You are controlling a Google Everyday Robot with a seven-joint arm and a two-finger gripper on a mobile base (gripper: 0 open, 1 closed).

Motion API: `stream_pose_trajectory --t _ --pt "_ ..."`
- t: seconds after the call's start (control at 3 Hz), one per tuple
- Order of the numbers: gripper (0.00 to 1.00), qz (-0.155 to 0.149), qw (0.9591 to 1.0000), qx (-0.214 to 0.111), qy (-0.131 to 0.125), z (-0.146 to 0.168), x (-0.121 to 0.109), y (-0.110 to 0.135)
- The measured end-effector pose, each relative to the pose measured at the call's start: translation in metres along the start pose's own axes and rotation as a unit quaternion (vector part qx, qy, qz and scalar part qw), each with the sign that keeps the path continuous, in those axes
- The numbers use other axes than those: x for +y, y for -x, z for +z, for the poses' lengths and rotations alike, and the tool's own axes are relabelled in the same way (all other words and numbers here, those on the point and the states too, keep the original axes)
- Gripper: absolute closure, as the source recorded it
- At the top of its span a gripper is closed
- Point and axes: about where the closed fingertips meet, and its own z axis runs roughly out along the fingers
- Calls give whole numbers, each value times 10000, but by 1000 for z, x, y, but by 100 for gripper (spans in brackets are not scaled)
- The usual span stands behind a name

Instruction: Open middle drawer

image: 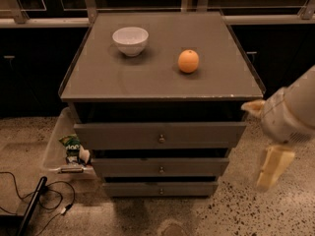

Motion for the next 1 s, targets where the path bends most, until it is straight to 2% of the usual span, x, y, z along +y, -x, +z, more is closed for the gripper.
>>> stream_pose_trajectory --t 0.33,0.67,1.0 --pt "0 -275 9990 -319 121 85 19 -26" --pt "0 -274 9990 -317 127 84 20 -26" --pt "0 -193 9979 -500 364 126 24 -34"
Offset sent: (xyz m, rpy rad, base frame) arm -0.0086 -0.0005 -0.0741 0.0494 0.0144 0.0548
